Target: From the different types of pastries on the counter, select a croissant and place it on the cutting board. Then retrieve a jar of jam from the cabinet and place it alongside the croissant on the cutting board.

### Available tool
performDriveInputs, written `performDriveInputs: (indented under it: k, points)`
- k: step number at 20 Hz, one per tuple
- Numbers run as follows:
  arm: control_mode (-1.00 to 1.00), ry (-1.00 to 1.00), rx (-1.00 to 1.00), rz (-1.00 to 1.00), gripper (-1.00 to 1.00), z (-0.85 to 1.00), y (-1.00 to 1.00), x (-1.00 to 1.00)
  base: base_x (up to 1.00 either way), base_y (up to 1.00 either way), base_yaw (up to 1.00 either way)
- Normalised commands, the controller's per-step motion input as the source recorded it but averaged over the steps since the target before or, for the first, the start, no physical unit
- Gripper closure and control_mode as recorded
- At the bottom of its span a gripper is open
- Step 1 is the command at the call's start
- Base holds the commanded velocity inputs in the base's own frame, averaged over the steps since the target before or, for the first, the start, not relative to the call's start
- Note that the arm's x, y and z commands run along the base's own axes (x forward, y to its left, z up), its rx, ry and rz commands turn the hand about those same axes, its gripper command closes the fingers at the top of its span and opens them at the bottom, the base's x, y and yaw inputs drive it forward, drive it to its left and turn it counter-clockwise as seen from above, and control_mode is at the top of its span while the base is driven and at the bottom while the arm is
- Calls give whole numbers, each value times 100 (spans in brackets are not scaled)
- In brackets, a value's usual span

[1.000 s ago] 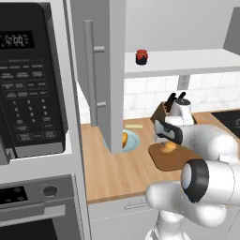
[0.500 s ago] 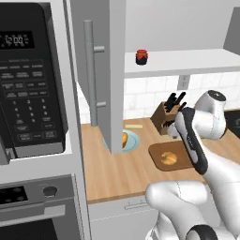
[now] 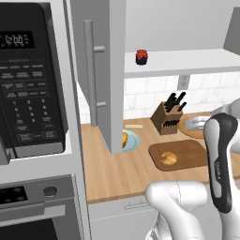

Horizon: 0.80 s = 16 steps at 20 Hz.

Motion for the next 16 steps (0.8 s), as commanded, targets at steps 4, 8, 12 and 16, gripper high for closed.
performDriveInputs:
  k: [4,8,12,16]
  points:
    - [-100,-19,-1,-15,-100,100,0,-67,0,0,0]
    - [-100,-24,0,-15,-100,100,0,-37,0,0,0]
    - [-100,-25,0,-10,-100,100,0,-21,0,0,0]
    - [-100,-22,-1,-7,-100,100,0,-22,0,0,0]
